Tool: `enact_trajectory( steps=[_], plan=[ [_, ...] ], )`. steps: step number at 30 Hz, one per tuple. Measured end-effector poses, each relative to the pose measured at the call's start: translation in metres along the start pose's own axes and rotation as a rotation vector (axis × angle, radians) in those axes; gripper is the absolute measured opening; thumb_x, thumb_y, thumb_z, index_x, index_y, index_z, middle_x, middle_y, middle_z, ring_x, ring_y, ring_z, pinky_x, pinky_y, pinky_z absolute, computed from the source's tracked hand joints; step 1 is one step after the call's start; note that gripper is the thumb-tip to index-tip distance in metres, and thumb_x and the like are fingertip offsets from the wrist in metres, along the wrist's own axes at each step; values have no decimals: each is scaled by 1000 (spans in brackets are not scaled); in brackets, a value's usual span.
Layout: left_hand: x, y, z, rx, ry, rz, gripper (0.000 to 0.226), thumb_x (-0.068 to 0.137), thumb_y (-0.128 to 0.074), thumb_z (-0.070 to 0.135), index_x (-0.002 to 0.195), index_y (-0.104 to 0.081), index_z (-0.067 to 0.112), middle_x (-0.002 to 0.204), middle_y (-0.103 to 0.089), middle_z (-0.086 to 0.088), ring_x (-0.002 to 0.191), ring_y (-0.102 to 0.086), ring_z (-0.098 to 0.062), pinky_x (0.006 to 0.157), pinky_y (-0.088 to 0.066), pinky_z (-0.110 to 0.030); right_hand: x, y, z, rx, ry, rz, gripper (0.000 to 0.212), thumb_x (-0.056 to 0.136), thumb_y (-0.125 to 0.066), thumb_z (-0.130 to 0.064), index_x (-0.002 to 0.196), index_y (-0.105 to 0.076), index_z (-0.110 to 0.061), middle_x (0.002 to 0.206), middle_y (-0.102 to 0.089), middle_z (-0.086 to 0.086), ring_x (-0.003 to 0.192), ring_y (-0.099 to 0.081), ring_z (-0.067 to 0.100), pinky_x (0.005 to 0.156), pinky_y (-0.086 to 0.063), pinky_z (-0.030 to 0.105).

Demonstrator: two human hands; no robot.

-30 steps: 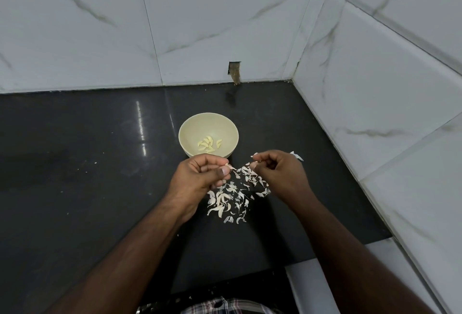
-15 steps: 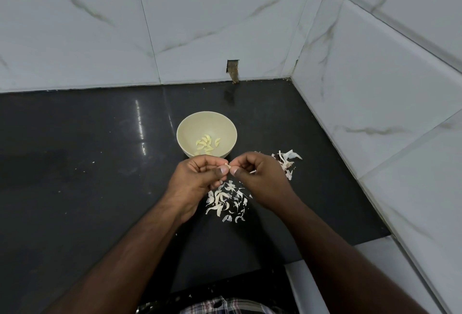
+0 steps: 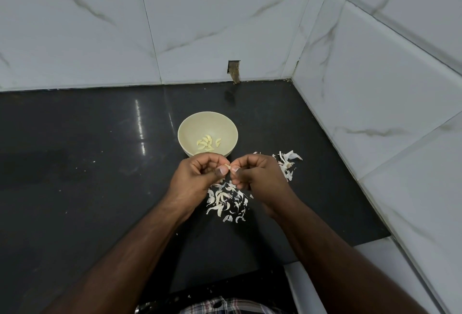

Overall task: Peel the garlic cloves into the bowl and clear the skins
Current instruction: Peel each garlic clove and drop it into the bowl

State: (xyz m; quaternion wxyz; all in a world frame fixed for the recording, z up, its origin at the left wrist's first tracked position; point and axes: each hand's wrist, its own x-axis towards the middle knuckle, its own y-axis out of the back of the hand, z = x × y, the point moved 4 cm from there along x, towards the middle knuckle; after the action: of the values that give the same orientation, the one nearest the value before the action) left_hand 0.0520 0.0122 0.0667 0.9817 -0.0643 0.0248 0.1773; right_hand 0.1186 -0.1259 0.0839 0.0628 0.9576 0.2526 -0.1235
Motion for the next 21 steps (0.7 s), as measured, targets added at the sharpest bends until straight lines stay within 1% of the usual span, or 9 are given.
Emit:
enact_trajectory(
  steps=[3,5,7,10,12,15,17,19,21],
  plan=[
    [1,-1,-3,16,66,27,8,90,-68,0,88,-73,6,73,-66,-10,67,-58,-14,63,-49,-24,0,1,-1,-170,127,91,18,84,-67,-1,73,-71,-15,59,-64,0,57,-56,15,61,-50,36],
    [1,-2,-4,-20,125,42,9,92,-66,1,87,-73,4,69,-64,-8,64,-55,-13,59,-47,-22,-1,1,-4,-368,231,169,17,84,-70,-9,74,-72,-21,62,-67,-7,58,-59,6,64,-52,31],
    [1,-4,-5,-92,182,36,12,94,-63,0,86,-72,3,69,-63,-7,62,-53,-11,56,-45,-19,-4,-2,-8,-521,333,225,14,85,-70,-10,77,-72,-21,68,-67,-11,64,-61,4,64,-50,25],
    [0,-5,-5,-155,249,20,15,96,-59,0,86,-71,4,73,-64,-6,62,-53,-8,54,-44,-17,-8,-5,-12,-693,492,275,11,84,-68,-9,79,-71,-18,76,-66,-9,71,-59,7,67,-47,26],
    [0,-6,-5,-179,263,25,13,96,-60,1,89,-71,3,78,-66,-9,64,-55,-9,55,-45,-17,-9,-6,-12,-753,550,302,10,83,-67,-8,78,-70,-17,77,-65,-8,71,-57,8,65,-43,25],
    [0,-6,-5,-198,219,52,5,91,-67,-1,93,-72,0,85,-68,-18,65,-55,-13,57,-48,-17,-6,-4,-13,-727,478,282,8,85,-68,-10,80,-71,-16,78,-66,-9,72,-58,8,66,-43,25],
    [1,-4,-4,-142,156,89,7,87,-71,-3,93,-73,0,80,-67,-18,61,-55,-13,57,-49,-17,-3,-1,-13,-660,378,246,9,86,-69,-14,79,-72,-19,75,-68,-10,71,-61,6,67,-48,26],
    [2,-3,-3,-81,104,103,10,85,-73,-3,91,-74,5,76,-67,-16,60,-56,-13,60,-49,-19,0,3,-12,-539,265,189,11,86,-71,-14,77,-72,-21,66,-67,-10,61,-60,3,62,-49,23],
    [2,-2,-1,-58,82,96,12,85,-73,-2,90,-76,8,74,-68,-12,61,-56,-12,62,-49,-21,0,5,-11,-357,151,109,12,86,-71,-9,76,-73,-16,61,-66,-3,56,-57,8,58,-48,27]
  ],
)
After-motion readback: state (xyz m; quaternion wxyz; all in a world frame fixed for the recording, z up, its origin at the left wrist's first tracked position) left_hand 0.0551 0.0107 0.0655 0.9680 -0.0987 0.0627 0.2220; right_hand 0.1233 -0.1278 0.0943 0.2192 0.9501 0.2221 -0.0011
